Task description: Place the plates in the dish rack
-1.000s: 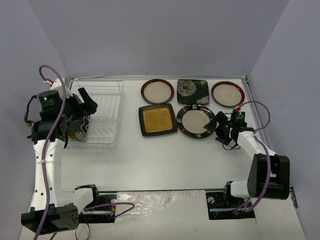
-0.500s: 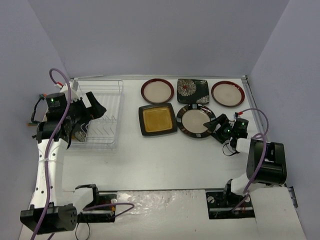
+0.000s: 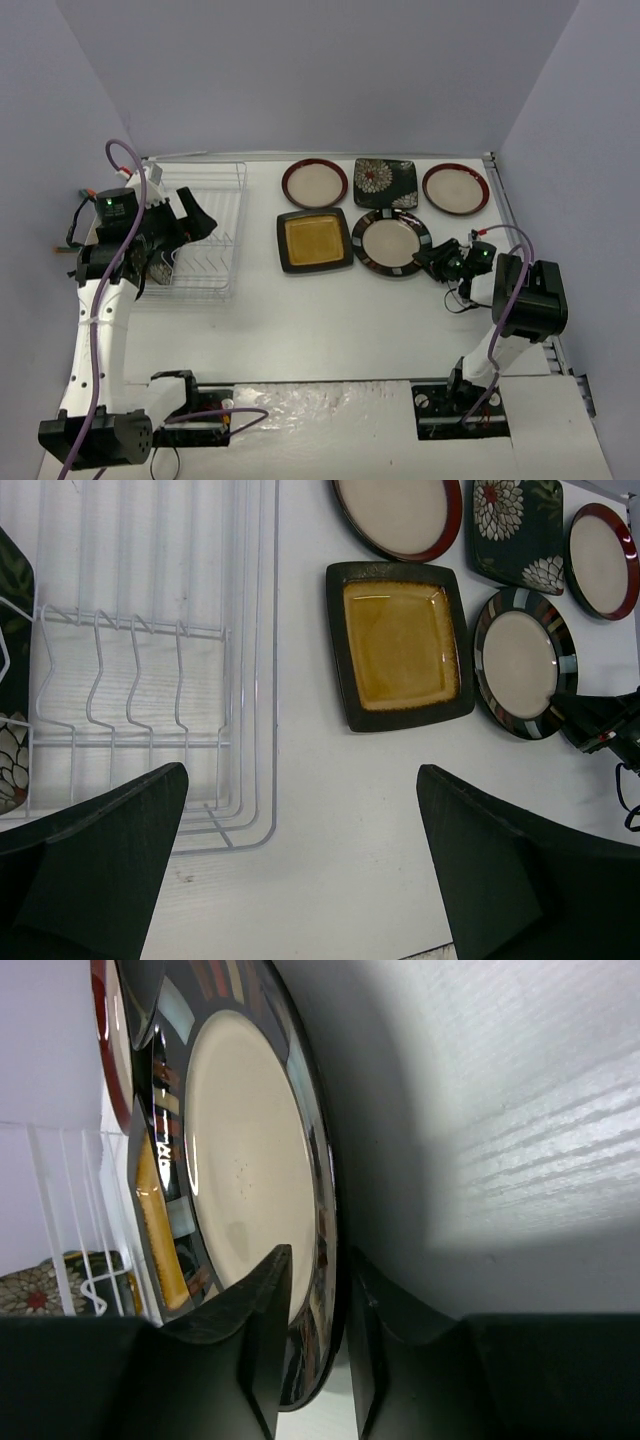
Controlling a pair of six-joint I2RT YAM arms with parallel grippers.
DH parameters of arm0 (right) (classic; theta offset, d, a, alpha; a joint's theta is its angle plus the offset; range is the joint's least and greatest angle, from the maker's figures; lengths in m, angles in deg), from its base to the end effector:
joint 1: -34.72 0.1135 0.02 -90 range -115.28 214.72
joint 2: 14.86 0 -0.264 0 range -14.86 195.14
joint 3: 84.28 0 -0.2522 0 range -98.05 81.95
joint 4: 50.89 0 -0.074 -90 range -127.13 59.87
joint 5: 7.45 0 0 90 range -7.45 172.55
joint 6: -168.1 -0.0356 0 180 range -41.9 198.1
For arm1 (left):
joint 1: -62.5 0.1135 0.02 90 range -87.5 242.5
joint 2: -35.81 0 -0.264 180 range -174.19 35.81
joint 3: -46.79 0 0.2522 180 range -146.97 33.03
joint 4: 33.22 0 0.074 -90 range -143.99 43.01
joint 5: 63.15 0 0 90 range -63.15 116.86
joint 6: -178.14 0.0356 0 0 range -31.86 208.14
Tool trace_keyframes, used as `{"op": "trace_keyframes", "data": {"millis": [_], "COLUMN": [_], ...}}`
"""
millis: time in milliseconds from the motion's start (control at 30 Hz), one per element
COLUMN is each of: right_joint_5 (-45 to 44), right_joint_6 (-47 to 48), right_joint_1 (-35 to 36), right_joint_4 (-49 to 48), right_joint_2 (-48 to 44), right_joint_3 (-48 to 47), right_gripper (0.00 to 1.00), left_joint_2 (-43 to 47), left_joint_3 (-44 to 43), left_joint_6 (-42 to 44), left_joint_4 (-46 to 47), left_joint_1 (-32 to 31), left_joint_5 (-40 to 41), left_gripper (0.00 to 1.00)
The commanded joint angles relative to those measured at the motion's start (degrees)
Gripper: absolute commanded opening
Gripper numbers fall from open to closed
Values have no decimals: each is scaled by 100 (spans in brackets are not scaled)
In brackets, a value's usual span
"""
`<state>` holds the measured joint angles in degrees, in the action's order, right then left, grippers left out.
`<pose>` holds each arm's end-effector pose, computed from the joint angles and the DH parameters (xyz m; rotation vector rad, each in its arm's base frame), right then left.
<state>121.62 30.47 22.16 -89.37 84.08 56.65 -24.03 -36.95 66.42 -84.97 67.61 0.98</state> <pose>0.2804 -0.0395 0.1191 0.5689 1.9223 1.0597 0.2122 0.0034 0.3944 -0.1992 2.0554 -0.6429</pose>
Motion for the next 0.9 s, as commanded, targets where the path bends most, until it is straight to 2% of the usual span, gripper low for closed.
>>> {"op": "trace_keyframes", "data": {"millis": [0, 33, 133, 300, 467, 633, 867], "right_joint_5": [-464, -482, -566, -716, -707, -310, 296], "right_joint_6": [278, 290, 336, 376, 266, -434, -850], "right_joint_1": [-70, -90, -121, -166, -166, -143, -99], "right_joint_4": [807, 868, 1158, 2076, 2825, 2396, 2225], "right_joint_2": [112, 52, -303, -1344, -2532, -3014, -3297], "right_joint_3": [141, 148, 134, -100, -550, -432, -895], "right_gripper": [14, 7, 0, 0, 0, 0, 0], "left_joint_2": [60, 60, 51, 21, -162, -503, -1064], "left_joint_3": [-72, -67, -42, -33, -56, -212, -522], "left_joint_6": [-43, -45, -119, -353, -758, -1109, -1472], "left_joint_4": [195, 195, 212, 295, 583, 893, 1416], "left_joint_1": [-75, -92, -191, -494, -1178, -1769, -2683], "left_joint_5": [-83, -75, -53, 82, 242, 361, 598], "left_gripper": [97, 97, 97, 97, 97, 97, 97]}}
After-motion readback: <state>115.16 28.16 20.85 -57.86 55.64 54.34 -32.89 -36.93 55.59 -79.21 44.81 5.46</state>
